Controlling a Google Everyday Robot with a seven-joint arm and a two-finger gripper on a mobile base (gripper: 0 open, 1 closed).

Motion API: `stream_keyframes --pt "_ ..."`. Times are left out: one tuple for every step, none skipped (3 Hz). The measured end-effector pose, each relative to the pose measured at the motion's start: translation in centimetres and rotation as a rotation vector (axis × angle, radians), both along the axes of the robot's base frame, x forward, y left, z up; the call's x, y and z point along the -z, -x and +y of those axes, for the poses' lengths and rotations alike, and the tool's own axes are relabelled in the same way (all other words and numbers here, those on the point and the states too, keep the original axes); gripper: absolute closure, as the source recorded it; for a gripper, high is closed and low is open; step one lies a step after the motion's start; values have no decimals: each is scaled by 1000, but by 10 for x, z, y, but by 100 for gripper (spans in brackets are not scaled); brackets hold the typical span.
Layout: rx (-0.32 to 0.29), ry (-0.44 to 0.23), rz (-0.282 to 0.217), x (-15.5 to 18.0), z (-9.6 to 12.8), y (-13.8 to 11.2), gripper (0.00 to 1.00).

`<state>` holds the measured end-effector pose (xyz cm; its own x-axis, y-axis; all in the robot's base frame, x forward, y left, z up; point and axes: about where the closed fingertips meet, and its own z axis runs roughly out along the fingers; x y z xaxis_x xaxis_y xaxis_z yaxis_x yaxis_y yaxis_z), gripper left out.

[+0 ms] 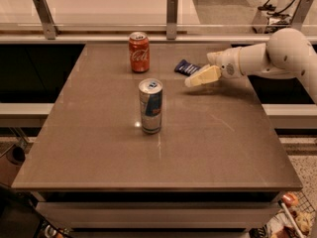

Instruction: Pick rxbar blueberry

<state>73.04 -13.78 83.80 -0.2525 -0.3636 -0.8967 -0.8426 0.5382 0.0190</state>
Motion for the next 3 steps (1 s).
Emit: stream_keyframes --pt "59 11 17 7 5 -1 0" --pt "123 26 33 20 2 -9 0" --pt "141 23 35 30 -2 -19 0"
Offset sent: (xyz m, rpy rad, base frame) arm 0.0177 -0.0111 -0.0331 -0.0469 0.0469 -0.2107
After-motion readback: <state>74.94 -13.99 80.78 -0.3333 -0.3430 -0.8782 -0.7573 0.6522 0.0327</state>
